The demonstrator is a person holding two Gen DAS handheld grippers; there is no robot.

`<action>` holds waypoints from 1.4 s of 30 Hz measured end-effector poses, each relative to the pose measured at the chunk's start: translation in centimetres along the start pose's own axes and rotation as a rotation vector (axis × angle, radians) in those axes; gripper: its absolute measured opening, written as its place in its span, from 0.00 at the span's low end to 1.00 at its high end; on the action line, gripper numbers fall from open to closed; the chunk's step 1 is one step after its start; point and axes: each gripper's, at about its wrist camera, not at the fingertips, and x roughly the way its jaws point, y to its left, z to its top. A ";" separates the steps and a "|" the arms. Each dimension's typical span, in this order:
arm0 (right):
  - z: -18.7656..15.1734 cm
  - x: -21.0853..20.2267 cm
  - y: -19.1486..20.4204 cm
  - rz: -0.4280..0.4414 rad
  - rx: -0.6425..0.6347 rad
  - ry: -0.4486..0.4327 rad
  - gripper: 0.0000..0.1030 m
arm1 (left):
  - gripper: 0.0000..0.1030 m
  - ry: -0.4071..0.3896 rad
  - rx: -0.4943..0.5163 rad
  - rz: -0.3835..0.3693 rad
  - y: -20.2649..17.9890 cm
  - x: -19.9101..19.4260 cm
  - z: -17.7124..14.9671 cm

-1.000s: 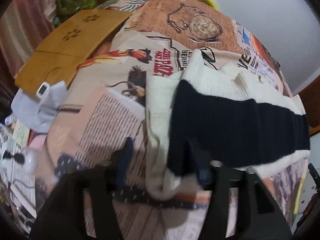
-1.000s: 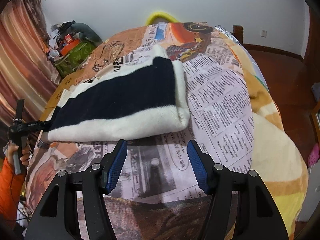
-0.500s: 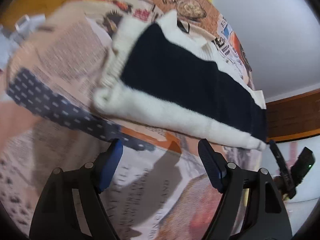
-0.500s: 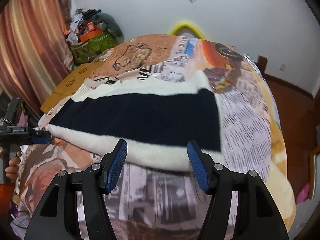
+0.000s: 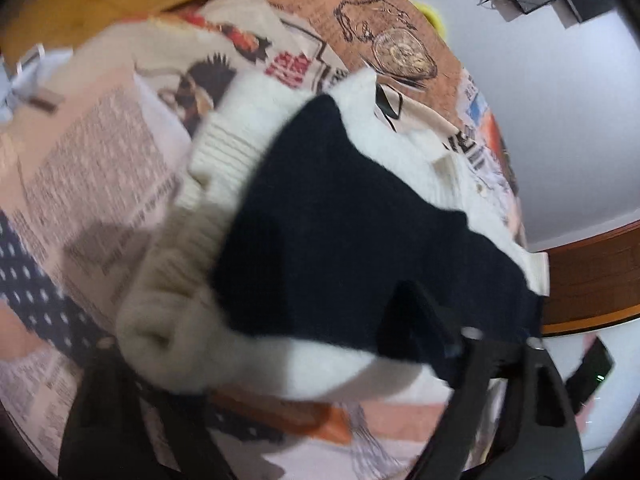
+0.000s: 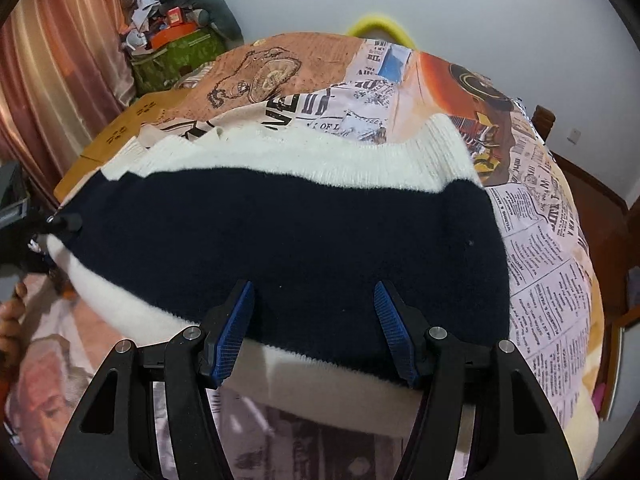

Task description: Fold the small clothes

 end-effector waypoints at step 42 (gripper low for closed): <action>-1.0 -6.9 -6.2 0.133 0.202 -0.121 0.50 | 0.23 -0.297 0.689 0.042 -31.0 -4.8 -3.2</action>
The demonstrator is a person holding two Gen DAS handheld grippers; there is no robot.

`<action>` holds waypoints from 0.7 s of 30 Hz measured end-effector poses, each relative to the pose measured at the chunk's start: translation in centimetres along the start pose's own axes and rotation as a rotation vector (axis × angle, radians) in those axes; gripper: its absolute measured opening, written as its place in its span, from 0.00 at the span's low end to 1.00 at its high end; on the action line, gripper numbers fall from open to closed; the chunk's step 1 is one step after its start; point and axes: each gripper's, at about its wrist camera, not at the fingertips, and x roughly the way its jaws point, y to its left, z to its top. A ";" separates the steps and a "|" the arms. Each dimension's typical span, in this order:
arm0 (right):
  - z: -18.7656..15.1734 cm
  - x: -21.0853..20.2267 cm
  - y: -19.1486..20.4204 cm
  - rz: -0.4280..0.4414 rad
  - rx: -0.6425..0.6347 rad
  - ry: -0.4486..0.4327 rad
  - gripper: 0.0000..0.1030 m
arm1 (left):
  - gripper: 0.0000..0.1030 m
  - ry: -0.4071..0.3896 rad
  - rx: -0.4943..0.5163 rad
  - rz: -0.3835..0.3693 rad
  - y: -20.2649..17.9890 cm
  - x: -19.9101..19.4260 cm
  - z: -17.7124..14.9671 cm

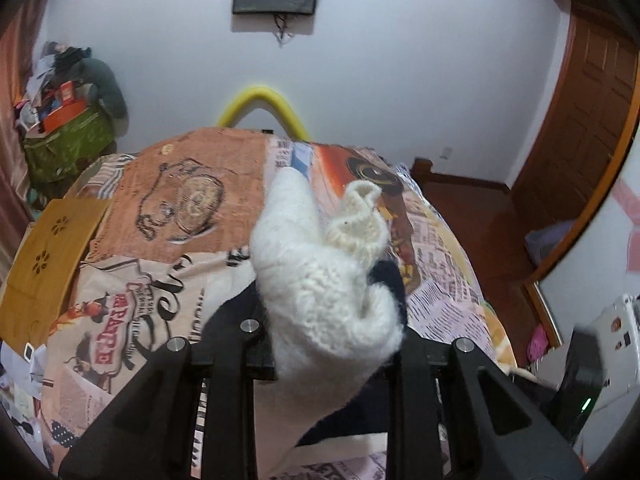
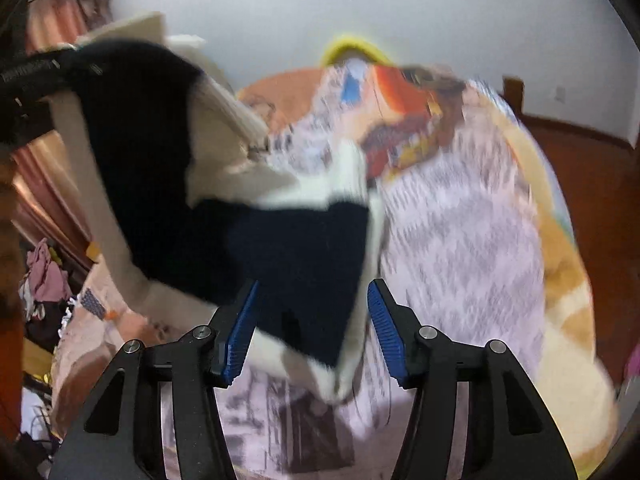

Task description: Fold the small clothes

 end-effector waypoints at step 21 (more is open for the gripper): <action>10.5 3.7 -3.8 0.020 0.038 -0.029 0.50 | 0.24 0.194 0.077 -0.125 -4.9 5.1 -3.6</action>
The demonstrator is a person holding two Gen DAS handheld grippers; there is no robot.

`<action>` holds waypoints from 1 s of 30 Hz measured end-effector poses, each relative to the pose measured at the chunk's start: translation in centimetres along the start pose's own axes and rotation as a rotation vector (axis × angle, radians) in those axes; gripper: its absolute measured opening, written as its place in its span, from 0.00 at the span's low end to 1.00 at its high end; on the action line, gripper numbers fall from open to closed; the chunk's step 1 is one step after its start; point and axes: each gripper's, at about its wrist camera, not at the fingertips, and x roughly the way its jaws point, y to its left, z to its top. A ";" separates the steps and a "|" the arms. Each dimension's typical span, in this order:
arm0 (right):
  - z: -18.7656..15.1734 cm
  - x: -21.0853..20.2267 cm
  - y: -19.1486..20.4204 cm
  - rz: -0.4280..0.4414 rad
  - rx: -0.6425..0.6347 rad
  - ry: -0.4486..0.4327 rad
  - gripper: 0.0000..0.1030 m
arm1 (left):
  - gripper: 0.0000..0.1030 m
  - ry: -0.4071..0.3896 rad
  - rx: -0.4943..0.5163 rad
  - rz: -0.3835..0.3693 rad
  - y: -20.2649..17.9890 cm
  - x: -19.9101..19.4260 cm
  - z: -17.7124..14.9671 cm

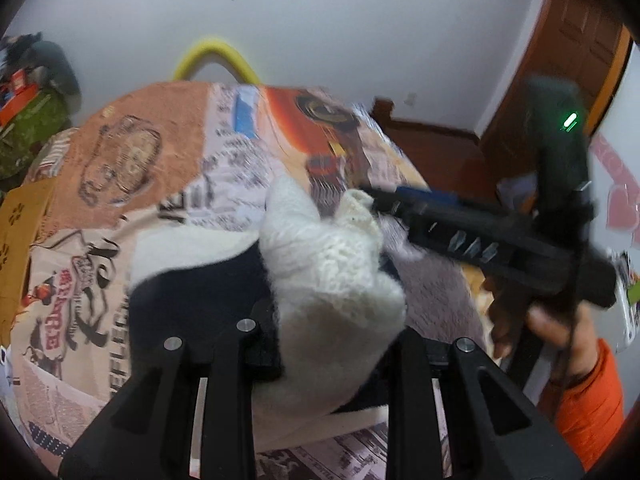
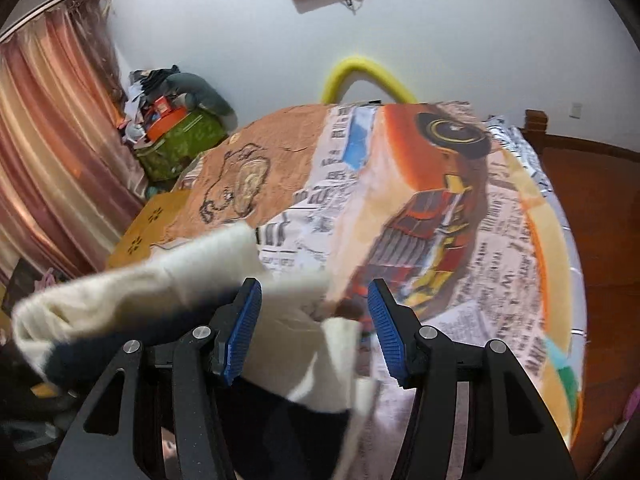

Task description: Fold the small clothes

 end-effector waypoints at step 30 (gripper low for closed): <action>-10.1 -6.9 1.5 0.033 0.073 0.008 0.56 | 0.86 -0.001 -0.169 0.020 9.0 -5.8 -6.1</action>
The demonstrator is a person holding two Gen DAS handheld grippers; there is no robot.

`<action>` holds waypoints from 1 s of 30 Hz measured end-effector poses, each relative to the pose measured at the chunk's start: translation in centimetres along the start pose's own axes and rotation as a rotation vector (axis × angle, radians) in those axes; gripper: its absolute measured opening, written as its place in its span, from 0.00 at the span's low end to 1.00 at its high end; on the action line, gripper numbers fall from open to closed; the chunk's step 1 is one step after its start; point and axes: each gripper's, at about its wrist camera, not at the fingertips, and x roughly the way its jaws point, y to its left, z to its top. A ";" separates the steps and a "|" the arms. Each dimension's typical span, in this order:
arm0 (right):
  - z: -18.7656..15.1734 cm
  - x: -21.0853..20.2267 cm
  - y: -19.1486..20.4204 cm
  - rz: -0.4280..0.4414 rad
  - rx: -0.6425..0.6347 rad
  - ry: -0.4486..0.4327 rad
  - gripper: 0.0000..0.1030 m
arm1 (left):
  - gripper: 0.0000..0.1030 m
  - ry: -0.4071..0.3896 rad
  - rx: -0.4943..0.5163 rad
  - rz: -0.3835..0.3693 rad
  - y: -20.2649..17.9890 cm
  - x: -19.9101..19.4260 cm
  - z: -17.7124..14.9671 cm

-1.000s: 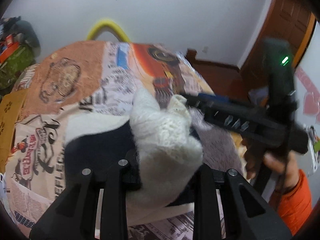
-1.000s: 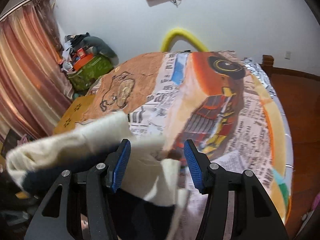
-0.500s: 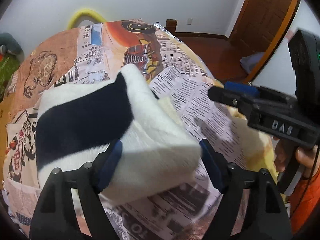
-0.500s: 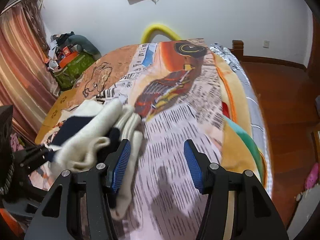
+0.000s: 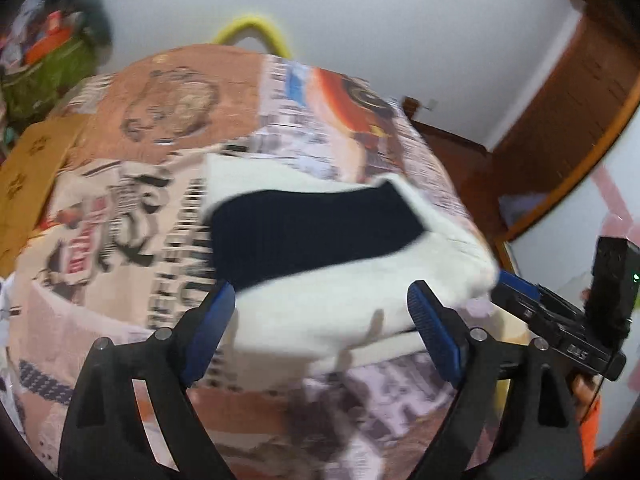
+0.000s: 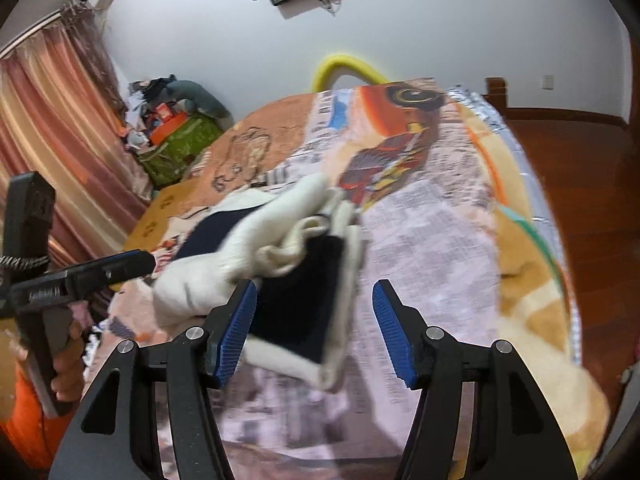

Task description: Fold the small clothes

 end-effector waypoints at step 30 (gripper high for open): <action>-0.9 1.6 5.1 0.028 -0.057 -0.038 0.20 | 0.86 0.000 0.041 0.061 3.2 2.1 -1.9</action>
